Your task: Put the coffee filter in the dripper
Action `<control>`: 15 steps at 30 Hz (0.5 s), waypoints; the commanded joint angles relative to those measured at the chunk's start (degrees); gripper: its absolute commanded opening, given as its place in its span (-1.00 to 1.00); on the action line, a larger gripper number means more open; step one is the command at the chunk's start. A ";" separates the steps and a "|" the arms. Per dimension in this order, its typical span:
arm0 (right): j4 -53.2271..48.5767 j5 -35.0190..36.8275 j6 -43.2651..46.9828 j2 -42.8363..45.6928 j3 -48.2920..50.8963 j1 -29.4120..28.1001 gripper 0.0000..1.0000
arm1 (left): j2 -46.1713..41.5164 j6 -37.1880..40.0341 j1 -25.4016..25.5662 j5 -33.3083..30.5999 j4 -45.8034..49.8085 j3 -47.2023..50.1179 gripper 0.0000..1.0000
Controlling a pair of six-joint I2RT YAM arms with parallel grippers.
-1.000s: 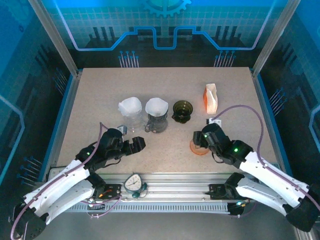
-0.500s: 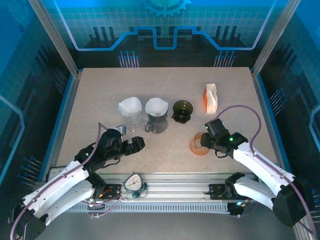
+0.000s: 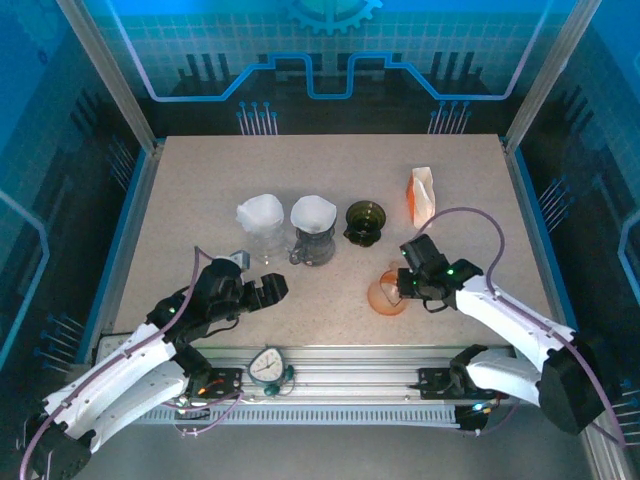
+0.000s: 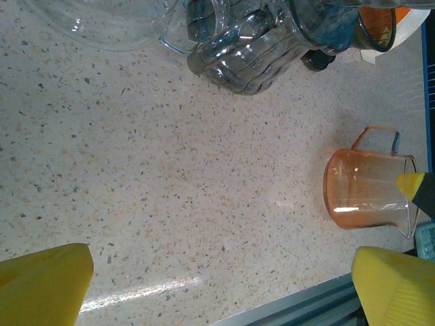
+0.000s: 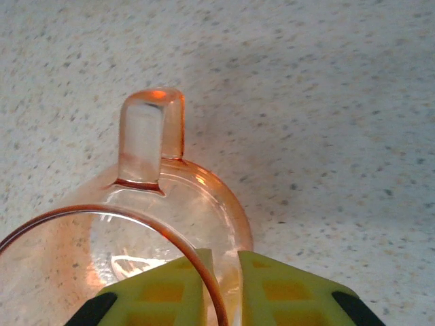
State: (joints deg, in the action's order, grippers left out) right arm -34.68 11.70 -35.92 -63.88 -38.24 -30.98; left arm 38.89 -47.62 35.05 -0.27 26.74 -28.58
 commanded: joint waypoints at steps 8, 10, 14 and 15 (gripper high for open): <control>-3.29 5.30 1.41 -10.72 -9.99 -13.48 -0.67 | -1.00 1.21 0.07 -1.31 0.87 0.71 0.97; -4.27 7.40 2.02 -13.19 -11.80 -15.63 -0.68 | -1.06 1.19 0.04 -1.25 1.03 0.61 0.98; -6.09 11.26 2.69 -17.63 -15.79 -19.66 -0.68 | -1.39 1.36 -0.04 -1.31 1.30 0.85 0.98; -6.06 11.49 2.70 -18.30 -16.05 -20.38 -0.67 | -1.53 1.38 -0.10 -1.30 1.30 0.94 0.98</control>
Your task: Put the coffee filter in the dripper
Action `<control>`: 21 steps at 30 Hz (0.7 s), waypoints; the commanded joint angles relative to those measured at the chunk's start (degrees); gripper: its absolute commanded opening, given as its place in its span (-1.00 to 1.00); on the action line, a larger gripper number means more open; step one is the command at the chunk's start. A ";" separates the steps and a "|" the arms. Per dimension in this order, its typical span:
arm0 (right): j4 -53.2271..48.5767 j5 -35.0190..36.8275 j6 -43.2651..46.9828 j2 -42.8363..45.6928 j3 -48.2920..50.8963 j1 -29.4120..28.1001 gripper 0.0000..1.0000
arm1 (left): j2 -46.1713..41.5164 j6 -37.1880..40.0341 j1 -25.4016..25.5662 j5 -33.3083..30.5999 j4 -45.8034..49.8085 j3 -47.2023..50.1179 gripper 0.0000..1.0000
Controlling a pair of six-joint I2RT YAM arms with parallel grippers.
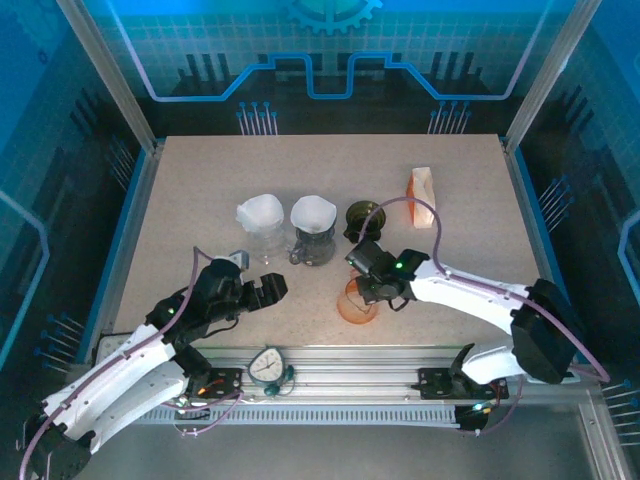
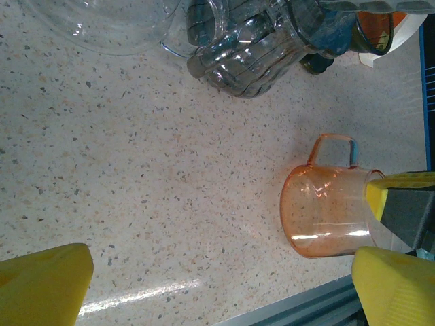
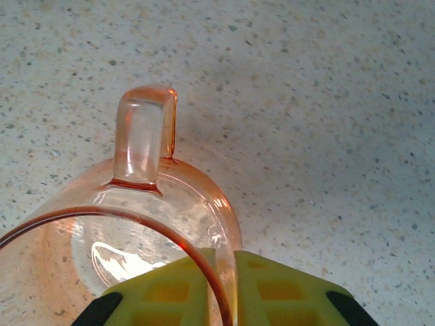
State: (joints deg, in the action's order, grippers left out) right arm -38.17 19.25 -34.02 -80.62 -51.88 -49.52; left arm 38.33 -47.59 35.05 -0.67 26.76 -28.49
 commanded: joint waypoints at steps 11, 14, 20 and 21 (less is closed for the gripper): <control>-1.13 5.13 -1.29 -0.13 -2.72 -3.89 -0.27 | -0.96 1.28 -0.35 -0.65 1.31 1.22 0.98; -1.18 5.58 -1.57 4.08 -2.53 -2.20 -0.14 | -1.04 1.26 -0.41 -0.65 1.45 0.93 0.98; 3.24 1.87 -0.78 9.98 -2.89 9.50 0.17 | -1.12 1.01 -0.48 -1.03 1.37 0.62 0.98; 4.73 0.39 -0.93 9.52 -3.24 11.86 0.19 | -1.15 0.93 -0.50 -1.09 1.28 0.62 0.98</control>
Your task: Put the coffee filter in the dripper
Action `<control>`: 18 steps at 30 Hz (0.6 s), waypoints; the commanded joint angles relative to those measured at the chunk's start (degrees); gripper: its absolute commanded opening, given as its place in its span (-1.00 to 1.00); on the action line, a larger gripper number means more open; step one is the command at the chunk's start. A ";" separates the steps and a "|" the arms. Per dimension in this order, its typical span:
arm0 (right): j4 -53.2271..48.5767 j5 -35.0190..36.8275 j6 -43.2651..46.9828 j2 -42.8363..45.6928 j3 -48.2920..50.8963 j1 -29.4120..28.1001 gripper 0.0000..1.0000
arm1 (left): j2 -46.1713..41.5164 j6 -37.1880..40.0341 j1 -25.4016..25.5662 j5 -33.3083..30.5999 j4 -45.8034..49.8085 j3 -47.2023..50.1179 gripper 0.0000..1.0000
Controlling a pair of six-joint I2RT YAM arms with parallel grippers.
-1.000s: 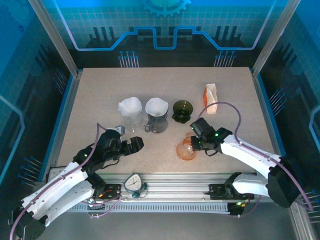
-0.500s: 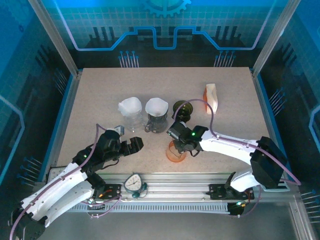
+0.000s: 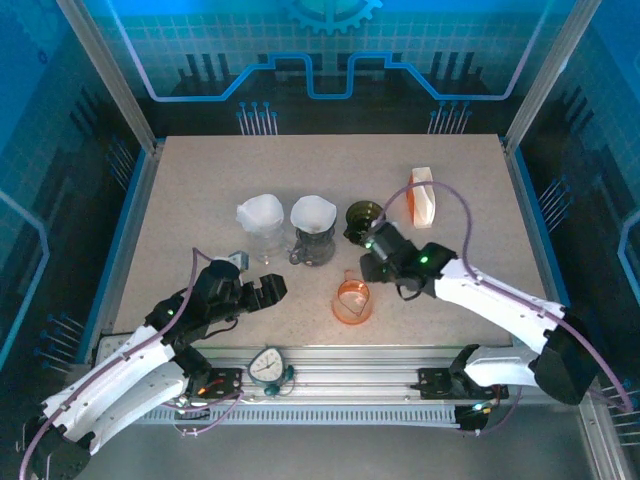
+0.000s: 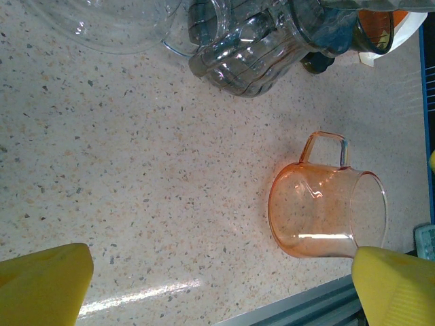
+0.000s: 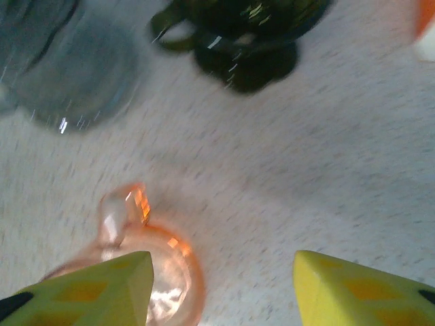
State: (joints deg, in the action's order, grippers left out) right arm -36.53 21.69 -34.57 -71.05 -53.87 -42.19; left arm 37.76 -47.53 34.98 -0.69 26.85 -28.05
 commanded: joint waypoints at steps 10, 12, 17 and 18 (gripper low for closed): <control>13.05 -9.21 -2.72 -18.99 -12.59 17.35 0.22 | -0.84 -0.03 -0.61 -0.87 2.10 -0.45 0.98; 13.94 -9.30 -3.89 -21.92 -14.30 18.15 0.21 | -1.13 -0.06 -0.62 -0.98 2.32 -0.46 0.98; 12.44 -9.78 -6.68 -27.68 -17.54 19.60 0.13 | -1.95 -0.27 -0.86 -1.24 2.77 -0.24 0.98; 11.75 -9.34 -6.93 -28.58 -18.01 19.61 0.12 | -2.12 -0.44 -0.88 -1.33 2.77 -0.08 0.98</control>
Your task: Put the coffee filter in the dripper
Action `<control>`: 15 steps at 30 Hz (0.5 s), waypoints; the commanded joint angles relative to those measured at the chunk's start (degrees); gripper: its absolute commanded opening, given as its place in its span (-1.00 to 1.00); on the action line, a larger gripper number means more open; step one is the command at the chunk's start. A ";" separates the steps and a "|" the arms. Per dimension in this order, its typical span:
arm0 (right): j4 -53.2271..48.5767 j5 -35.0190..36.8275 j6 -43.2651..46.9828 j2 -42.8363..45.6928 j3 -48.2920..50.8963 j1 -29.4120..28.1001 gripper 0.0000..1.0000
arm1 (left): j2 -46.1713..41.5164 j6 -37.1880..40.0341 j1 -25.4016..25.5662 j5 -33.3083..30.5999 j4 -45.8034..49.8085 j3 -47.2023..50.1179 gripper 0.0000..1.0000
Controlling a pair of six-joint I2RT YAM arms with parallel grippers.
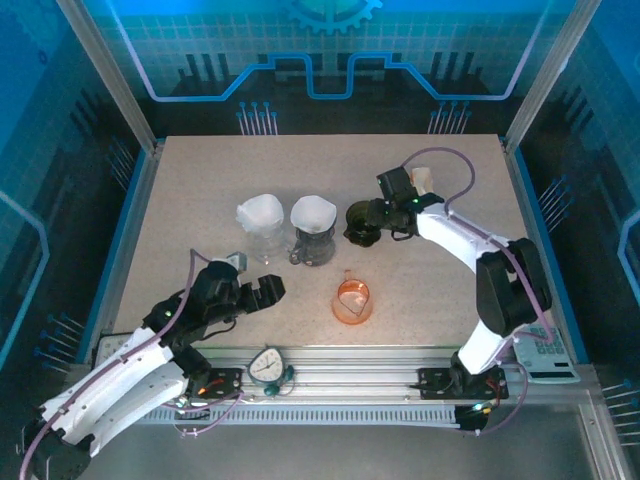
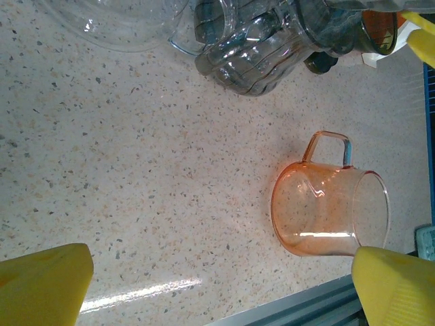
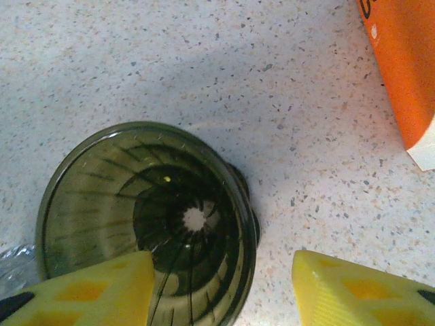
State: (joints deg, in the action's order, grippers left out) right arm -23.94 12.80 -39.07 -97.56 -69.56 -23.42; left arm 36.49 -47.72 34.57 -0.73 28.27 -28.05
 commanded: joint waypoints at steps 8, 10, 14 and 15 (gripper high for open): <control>-0.60 -1.40 -3.44 -5.57 -2.72 1.58 -0.24 | -1.16 -0.26 -0.61 -1.68 1.61 0.33 0.98; -0.33 -1.81 -3.64 -5.57 -2.23 1.81 -0.41 | -1.22 -0.19 -0.68 -1.75 1.70 0.36 0.98; 0.55 -2.17 -3.90 -4.03 -0.42 2.45 -0.69 | -1.22 -0.21 -0.82 -1.76 1.79 0.35 0.98; 0.89 -2.38 -3.91 -3.33 0.34 2.63 -0.76 | -1.20 -0.19 -0.80 -1.77 1.83 0.41 0.98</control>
State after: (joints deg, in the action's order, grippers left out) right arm -23.57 11.11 -42.59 -102.32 -70.57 -22.04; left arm 35.88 -47.75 34.22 -1.37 28.53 -28.05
